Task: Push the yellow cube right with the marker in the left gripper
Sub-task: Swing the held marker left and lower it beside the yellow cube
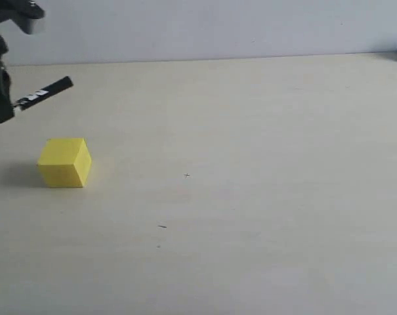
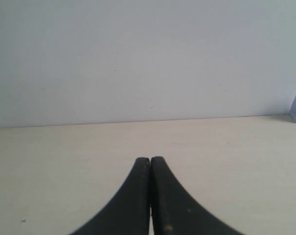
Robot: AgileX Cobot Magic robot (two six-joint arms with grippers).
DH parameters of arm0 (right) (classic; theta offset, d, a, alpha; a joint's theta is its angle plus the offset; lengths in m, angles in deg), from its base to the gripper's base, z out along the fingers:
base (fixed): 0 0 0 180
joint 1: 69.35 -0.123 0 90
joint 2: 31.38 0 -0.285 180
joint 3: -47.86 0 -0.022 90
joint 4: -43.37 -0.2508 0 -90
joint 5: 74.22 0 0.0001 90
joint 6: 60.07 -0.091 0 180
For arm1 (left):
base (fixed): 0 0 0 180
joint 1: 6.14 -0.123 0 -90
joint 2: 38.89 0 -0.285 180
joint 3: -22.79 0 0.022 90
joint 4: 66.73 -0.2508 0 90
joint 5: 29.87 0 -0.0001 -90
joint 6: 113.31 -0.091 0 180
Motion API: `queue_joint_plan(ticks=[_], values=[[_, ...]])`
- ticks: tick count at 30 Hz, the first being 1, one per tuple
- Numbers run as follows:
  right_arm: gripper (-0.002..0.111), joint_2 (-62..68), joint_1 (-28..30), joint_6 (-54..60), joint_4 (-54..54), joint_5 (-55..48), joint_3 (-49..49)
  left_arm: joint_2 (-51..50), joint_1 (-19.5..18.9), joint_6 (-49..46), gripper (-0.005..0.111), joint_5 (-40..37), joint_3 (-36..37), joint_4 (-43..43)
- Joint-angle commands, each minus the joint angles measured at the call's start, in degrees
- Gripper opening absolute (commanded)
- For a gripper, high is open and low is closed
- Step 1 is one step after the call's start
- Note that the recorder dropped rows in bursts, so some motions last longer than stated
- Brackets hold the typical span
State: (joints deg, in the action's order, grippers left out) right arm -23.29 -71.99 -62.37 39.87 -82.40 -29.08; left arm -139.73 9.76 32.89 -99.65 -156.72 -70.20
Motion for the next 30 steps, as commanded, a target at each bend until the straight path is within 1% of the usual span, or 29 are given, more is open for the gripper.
queue_joint_plan(ticks=[1, 2, 3, 4, 5, 6, 7, 8, 10, 11, 13, 14, 17, 18, 19, 20, 26, 30], values=[[0.0, -0.3, 0.0, 0.1, 0.0, 0.5, -0.3, -0.3, -7.5, -10.0, 0.0, 2.4, 0.4, -2.3], [0.0, -0.3, 0.0, 0.1, 0.0, 0.5, -0.3, -0.5, -9.2, -10.8, 0.0, 6.7, 0.3, -2.4], [0.0, -0.3, 0.0, 0.1, 0.0, 0.5, -0.3, -0.6, -10.4, -13.1, 0.0, 8.1, 0.4, -0.9], [0.0, -0.3, 0.0, 0.1, 0.0, 0.5, -0.3, -0.6, -12.7, -21.1, 0.0, 8.9, 1.2, 3.0], [0.0, -0.3, 0.0, 0.1, 0.0, 0.5, -0.3, -0.6, -13.8, -26.6, 0.0, 9.2, 1.5, 4.9], [0.0, -0.3, 0.0, 0.1, 0.0, 0.5, -0.3, -0.6, -15.4, -35.5, 0.0, 10.3, 2.3, 7.4], [0.0, -0.3, 0.0, 0.1, 0.0, 0.5, -0.3, -0.7, -16.1, -38.9, 0.0, 11.1, 2.4, 7.6], [0.0, -0.3, 0.0, 0.1, 0.0, 0.5, -0.3, -1.1, -17.1, -42.2, 0.0, 14.8, 2.4, 6.3], [0.0, -0.3, 0.0, 0.1, 0.0, 0.5, -0.3, -2.6, -18.7, -42.5, 0.0, 20.1, 2.4, 6.2], [0.0, -0.3, 0.0, 0.1, 0.0, 0.5, -0.3, -4.0, -19.5, -43.4, 0.0, 21.4, 1.9, 6.2], [0.0, -0.3, 0.0, 0.1, 0.0, 0.5, -0.3, -6.6, -21.4, -52.2, 0.0, 19.9, 1.4, 6.2], [0.0, -0.3, 0.0, 0.1, 0.0, 0.5, -0.3, -7.8, -22.4, -54.9, 0.0, 19.4, 1.4, 6.2], [0.0, -0.3, 0.0, 0.1, 0.0, 0.5, -0.3, -11.1, -26.2, -56.4, 0.0, 17.9, 1.4, 5.9], [0.0, -0.3, 0.0, 0.1, 0.0, 0.5, -0.3, -11.5, -26.8, -56.7, 0.0, 17.7, 1.4, 5.6], [0.0, -0.3, 0.0, 0.1, 0.0, 0.5, -0.3, -11.7, -27.5, -57.7, 0.0, 18.4, 1.4, 5.3], [0.0, -0.3, 0.0, 0.1, 0.0, 0.5, -0.3, -11.7, -28.5, -56.8, 0.0, 22.1, 1.4, 4.0], [0.0, -0.3, 0.0, 0.1, 0.0, 0.5, -0.3, -13.0, -29.0, -59.0, 0.0, 22.8, -0.1, 4.4], [0.0, -0.3, 0.0, 0.1, 0.0, 0.5, -0.3, -14.5, -28.9, -59.2, 0.0, 19.7, 0.0, 3.5]])
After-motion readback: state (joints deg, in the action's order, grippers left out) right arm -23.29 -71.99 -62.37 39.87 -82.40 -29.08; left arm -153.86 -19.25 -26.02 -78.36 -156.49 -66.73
